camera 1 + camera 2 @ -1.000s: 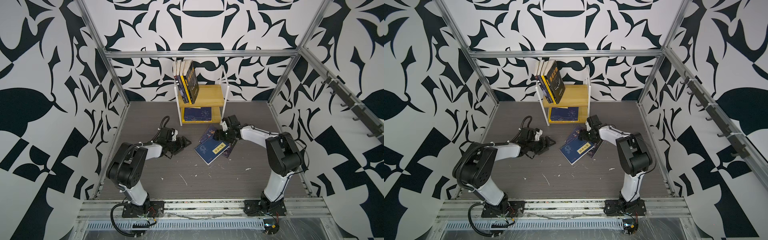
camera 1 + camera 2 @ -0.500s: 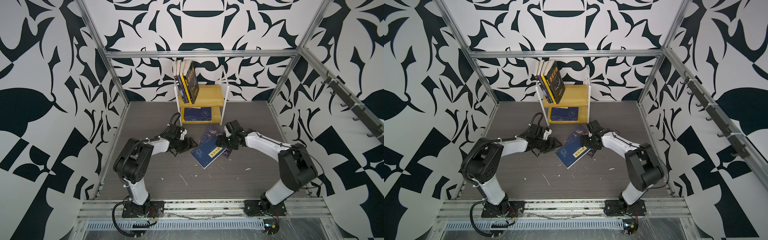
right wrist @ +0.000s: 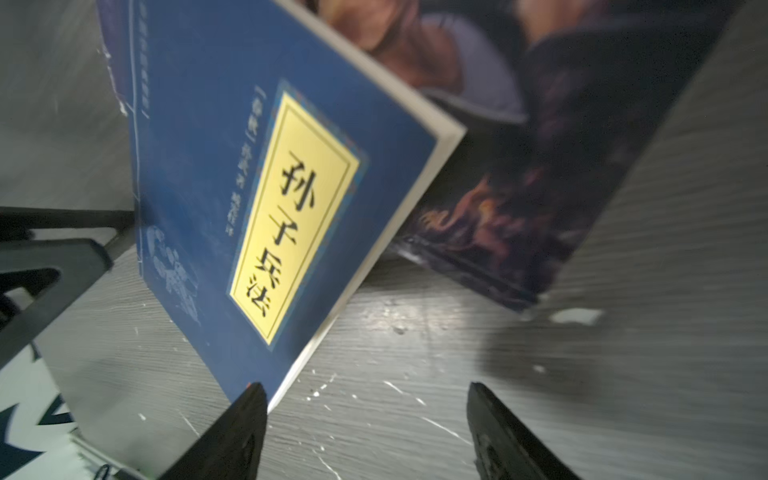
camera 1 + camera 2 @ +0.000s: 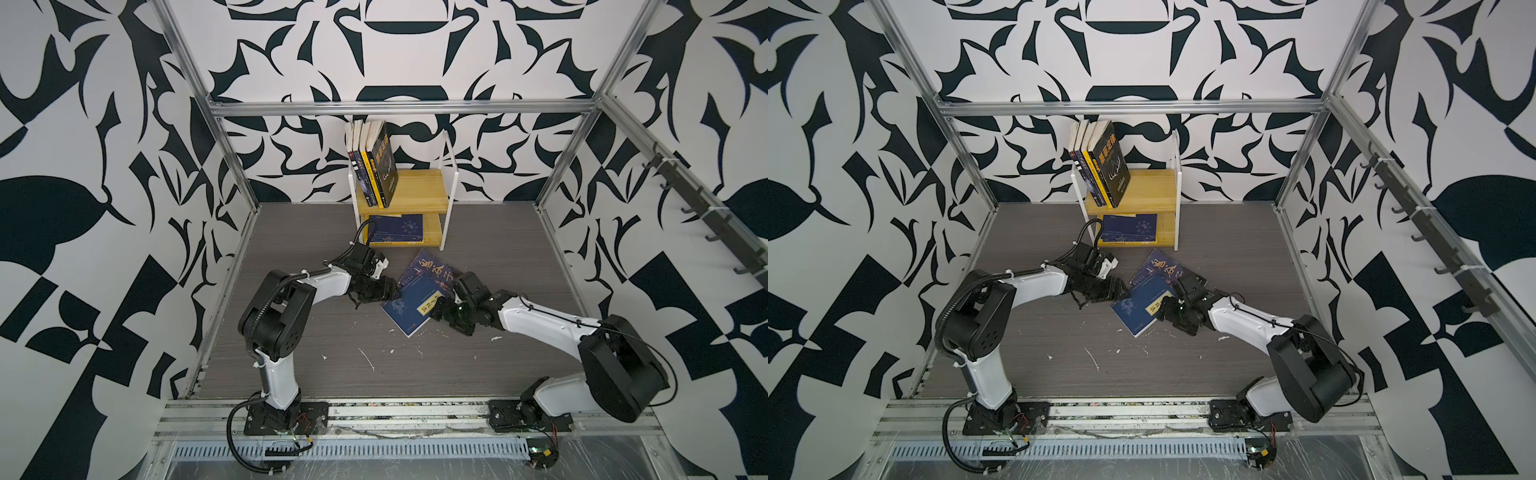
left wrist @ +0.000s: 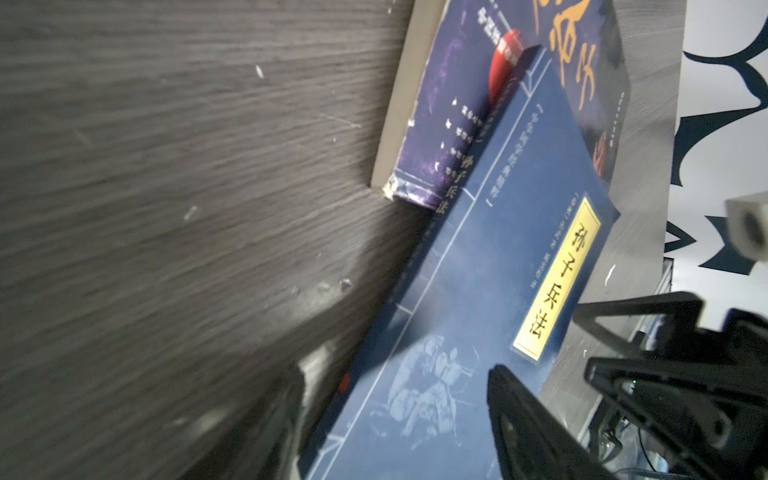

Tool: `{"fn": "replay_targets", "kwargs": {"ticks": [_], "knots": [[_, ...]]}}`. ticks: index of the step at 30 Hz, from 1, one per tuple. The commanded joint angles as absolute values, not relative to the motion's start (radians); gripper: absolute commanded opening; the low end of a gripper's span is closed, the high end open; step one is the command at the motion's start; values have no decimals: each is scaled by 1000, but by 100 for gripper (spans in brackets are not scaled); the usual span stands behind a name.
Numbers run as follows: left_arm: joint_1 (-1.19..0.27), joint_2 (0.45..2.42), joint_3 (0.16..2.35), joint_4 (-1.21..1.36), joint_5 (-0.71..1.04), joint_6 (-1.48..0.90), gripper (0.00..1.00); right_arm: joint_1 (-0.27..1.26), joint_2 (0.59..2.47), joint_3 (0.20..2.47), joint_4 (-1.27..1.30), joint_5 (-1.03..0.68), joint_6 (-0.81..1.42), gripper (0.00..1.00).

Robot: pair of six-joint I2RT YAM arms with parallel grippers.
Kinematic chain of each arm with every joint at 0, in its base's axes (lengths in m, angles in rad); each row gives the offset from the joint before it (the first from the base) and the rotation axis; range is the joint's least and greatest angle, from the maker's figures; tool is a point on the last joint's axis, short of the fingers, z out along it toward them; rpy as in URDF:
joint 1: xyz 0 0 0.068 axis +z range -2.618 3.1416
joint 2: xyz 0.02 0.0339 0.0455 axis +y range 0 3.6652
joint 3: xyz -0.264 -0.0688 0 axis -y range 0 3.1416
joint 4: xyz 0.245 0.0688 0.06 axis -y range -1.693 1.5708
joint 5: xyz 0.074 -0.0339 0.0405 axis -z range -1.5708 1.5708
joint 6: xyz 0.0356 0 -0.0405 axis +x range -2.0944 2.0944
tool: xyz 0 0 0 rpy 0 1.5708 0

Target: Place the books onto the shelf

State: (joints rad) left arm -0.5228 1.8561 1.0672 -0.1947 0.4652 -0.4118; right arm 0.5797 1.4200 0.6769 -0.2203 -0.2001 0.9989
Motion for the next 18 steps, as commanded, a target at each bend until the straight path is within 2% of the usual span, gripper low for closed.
{"fn": "replay_targets", "kwargs": {"ticks": [1, 10, 13, 18], "knots": [[-521, 1896, 1092, -247, 490, -406, 71, 591, 1431, 636, -11, -207, 1149, 78], [-537, 1844, 995, -194, 581, -467, 53, 593, 1536, 580, 267, -195, 1212, 77], [-541, 1821, 970, -184, 596, -470, 50, 593, 1557, 577, 336, -203, 1199, 76], [-543, 1819, 963, -175, 617, -464, 48, 593, 1566, 578, 445, -252, 1132, 68]]}}
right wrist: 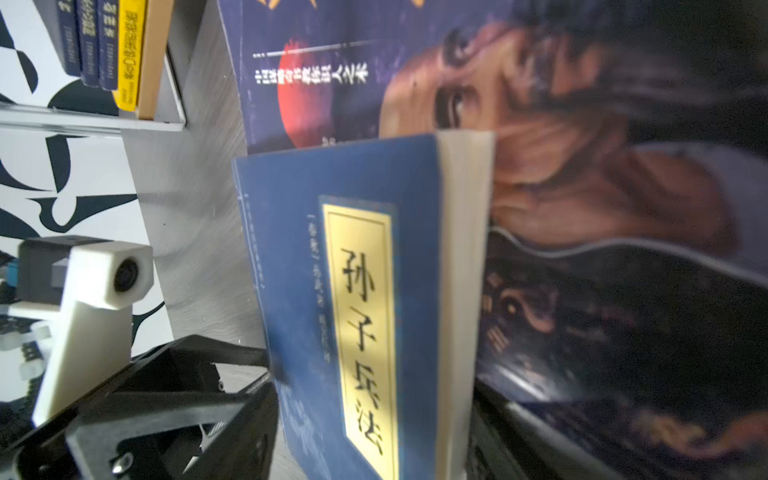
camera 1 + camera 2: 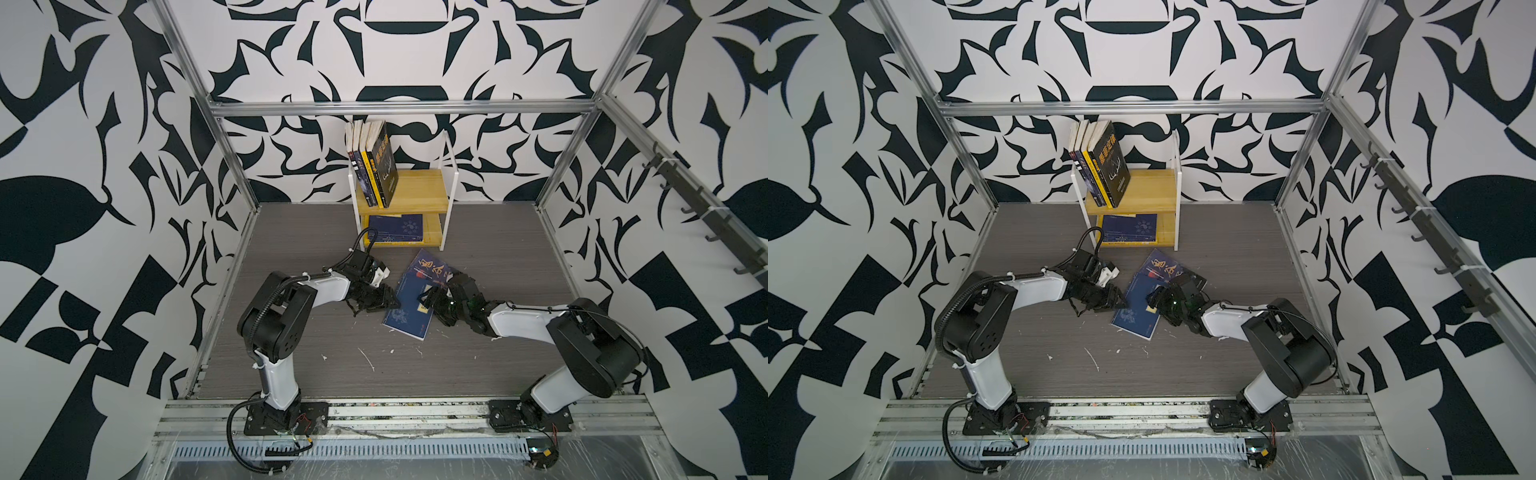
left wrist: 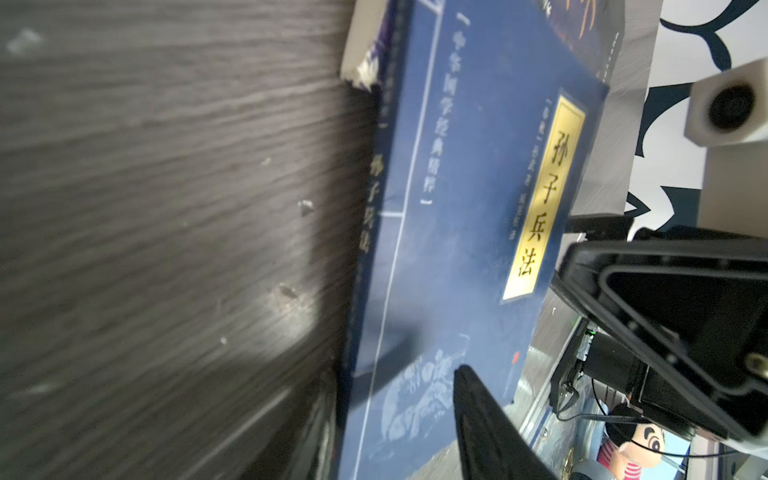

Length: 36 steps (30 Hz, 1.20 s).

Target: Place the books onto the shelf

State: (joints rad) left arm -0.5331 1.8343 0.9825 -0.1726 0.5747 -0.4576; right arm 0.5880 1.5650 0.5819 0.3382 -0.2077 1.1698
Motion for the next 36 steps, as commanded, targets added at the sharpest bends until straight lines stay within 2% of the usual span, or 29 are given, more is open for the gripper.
{"fn": "replay_targets", "kwargs": {"ticks": [1, 6, 13, 19, 20, 24, 25, 28, 31, 32, 36], "knots": [[-543, 1825, 964, -173, 620, -463, 48, 593, 1567, 581, 466, -271, 1119, 68], [-543, 1827, 963, -170, 617, -465, 46, 594, 1556, 590, 535, -362, 1074, 65], [-545, 1815, 953, -163, 615, -465, 44, 596, 1520, 598, 540, -385, 1031, 56], [-545, 1772, 933, -161, 597, -459, 45, 597, 1531, 623, 536, -404, 1015, 35], [-544, 1760, 928, -165, 591, -455, 47, 595, 1527, 627, 527, -408, 1004, 31], [-532, 1658, 903, -189, 564, -381, 62, 595, 1471, 673, 385, -423, 880, 2], [-530, 1619, 907, -213, 539, -317, 66, 596, 1452, 689, 335, -427, 835, 0], [-489, 1537, 946, -314, 507, -142, 82, 595, 1410, 733, 221, -460, 707, 0], [-389, 1478, 987, -356, 535, -100, 84, 595, 1383, 780, 107, -506, 582, 0], [-355, 1459, 1002, -375, 564, -79, 89, 594, 1374, 795, 77, -522, 535, 0], [-272, 1399, 1119, -595, 622, 193, 97, 595, 1365, 844, -11, -581, 389, 0]]}}
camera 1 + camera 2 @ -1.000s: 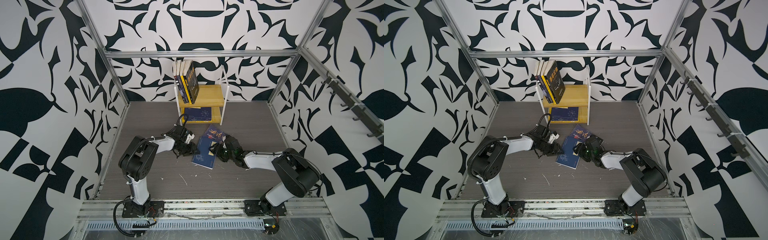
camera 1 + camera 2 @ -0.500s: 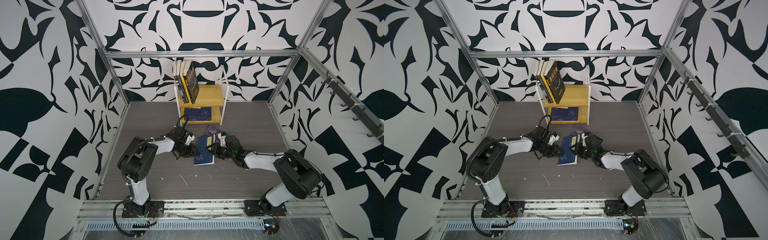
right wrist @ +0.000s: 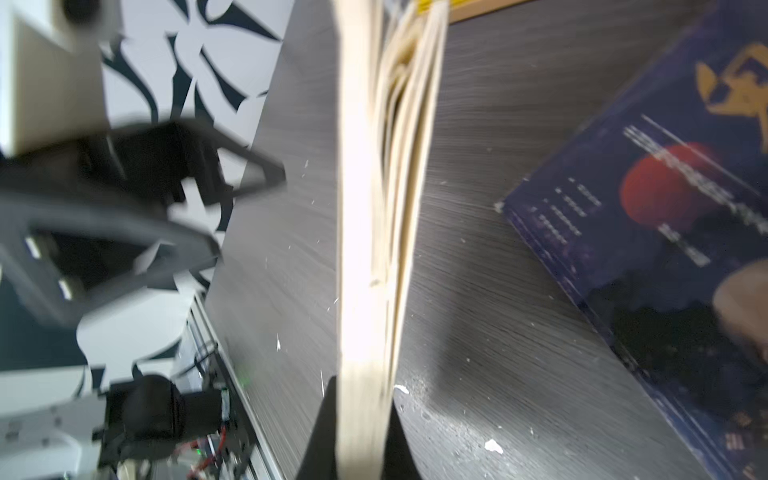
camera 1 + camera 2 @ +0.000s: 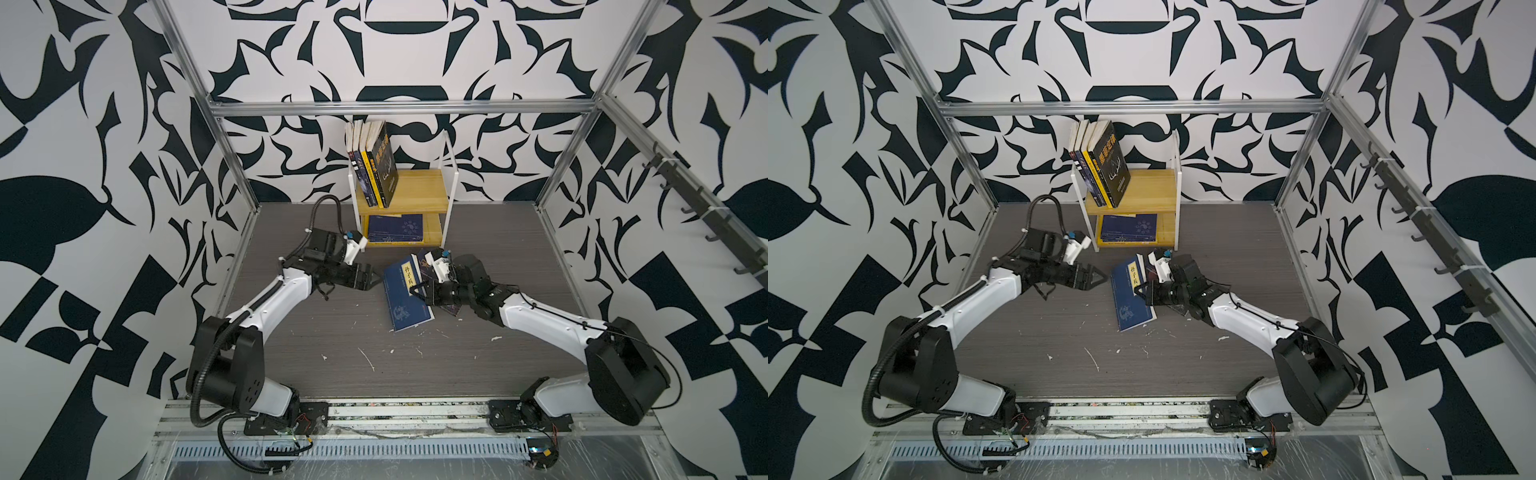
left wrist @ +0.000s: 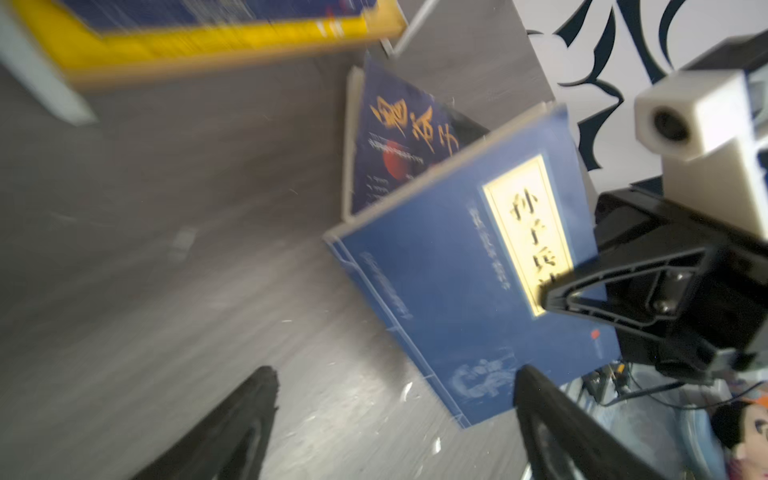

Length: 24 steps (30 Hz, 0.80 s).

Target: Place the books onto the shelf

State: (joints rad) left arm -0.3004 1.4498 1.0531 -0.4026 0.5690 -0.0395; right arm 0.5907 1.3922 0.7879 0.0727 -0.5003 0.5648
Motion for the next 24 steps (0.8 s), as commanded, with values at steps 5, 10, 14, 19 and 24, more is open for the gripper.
{"fn": "replay_targets", "kwargs": {"ticks": [5, 10, 14, 19, 24], "knots": [[-171, 1332, 1160, -693, 627, 322, 100, 595, 1387, 889, -17, -722, 240, 0], [-126, 1295, 1147, -748, 701, 390, 99, 601, 1458, 959, -11, -806, 100, 0], [-126, 1291, 1144, -797, 703, 497, 99, 619, 1500, 1015, -36, -873, -32, 0], [-129, 1294, 1131, -806, 771, 507, 99, 636, 1524, 1080, -66, -928, -139, 0], [-173, 1315, 1136, -884, 900, 534, 98, 635, 1549, 1140, -84, -989, -185, 0]]}}
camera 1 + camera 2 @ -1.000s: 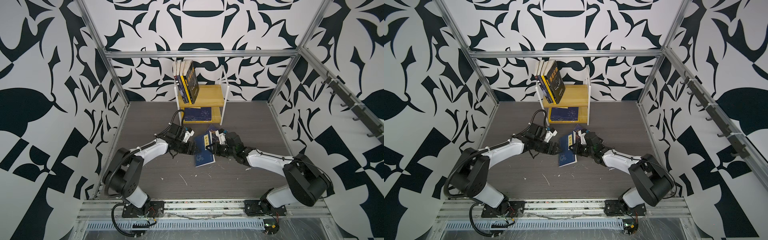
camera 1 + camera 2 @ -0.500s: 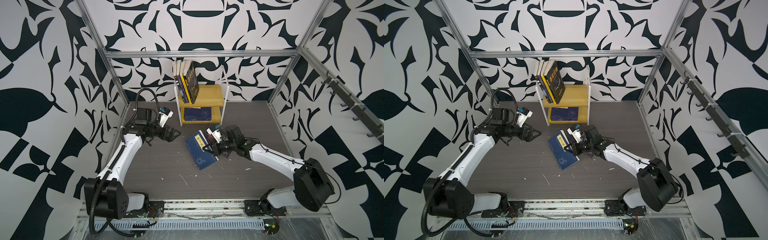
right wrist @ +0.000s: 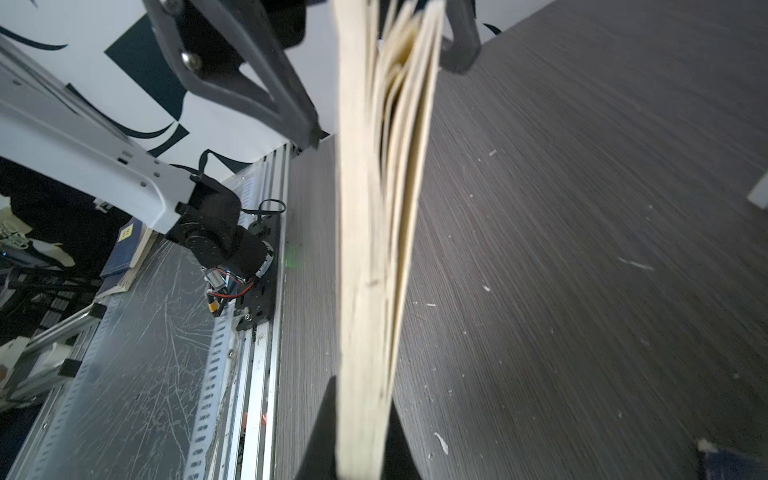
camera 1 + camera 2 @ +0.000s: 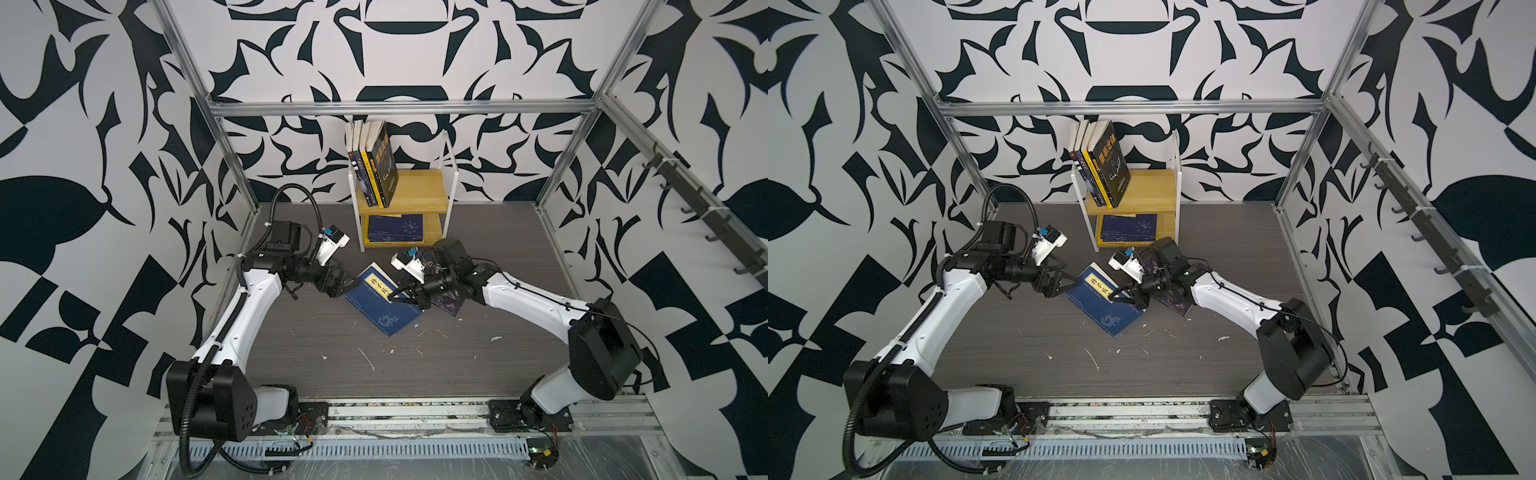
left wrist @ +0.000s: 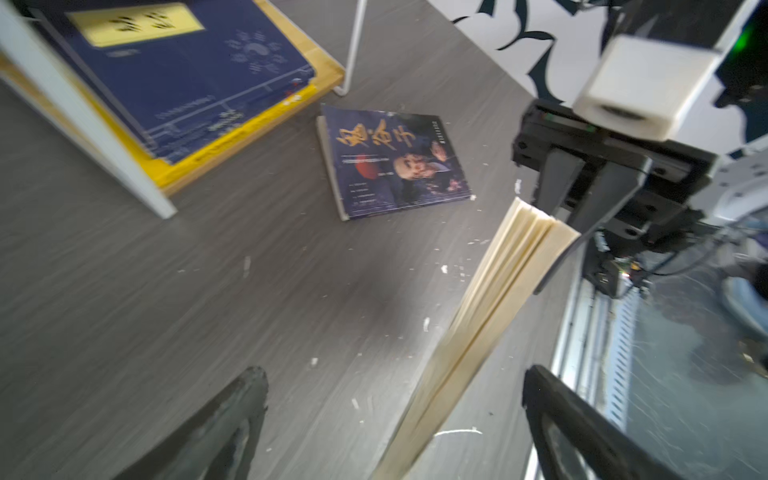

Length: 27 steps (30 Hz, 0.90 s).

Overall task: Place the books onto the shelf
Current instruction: 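Lift the blue book upright with the right gripper while the left gripper withdraws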

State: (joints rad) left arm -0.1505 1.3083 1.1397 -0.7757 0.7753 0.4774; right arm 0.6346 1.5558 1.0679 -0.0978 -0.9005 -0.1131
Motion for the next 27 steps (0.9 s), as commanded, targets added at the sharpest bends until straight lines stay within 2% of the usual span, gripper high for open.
{"fn": "replay_targets", "kwargs": {"ticks": [1, 6, 10, 12, 13, 14, 16, 17, 19, 22, 27], "knots": [[-180, 1320, 1137, -909, 928, 559, 98, 635, 1556, 1156, -94, -998, -193, 0], [-196, 1331, 1121, -887, 889, 570, 77, 636, 1575, 1200, -107, -1043, -216, 0], [-195, 1325, 1112, -877, 929, 561, 42, 636, 1587, 1213, -133, -1019, -241, 0], [-186, 1324, 1111, -850, 952, 518, 17, 637, 1593, 1222, -168, -971, -261, 0], [-180, 1321, 1110, -834, 960, 493, 4, 636, 1591, 1225, -184, -930, -268, 9], [-175, 1319, 1109, -822, 968, 478, 0, 637, 1585, 1222, -195, -880, -272, 20], [-165, 1318, 1100, -806, 984, 446, 0, 637, 1557, 1197, -190, -769, -279, 38], [-159, 1317, 1093, -776, 989, 420, 0, 637, 1535, 1175, -178, -702, -279, 51], [-145, 1312, 1073, -725, 1000, 344, 0, 644, 1487, 1140, -146, -572, -262, 99], [-122, 1302, 1037, -610, 1007, 150, 0, 667, 1404, 1086, -87, -333, -251, 99], [-92, 1298, 949, -326, 1011, -305, 0, 793, 1368, 1070, -72, 4, -423, 100]]}}
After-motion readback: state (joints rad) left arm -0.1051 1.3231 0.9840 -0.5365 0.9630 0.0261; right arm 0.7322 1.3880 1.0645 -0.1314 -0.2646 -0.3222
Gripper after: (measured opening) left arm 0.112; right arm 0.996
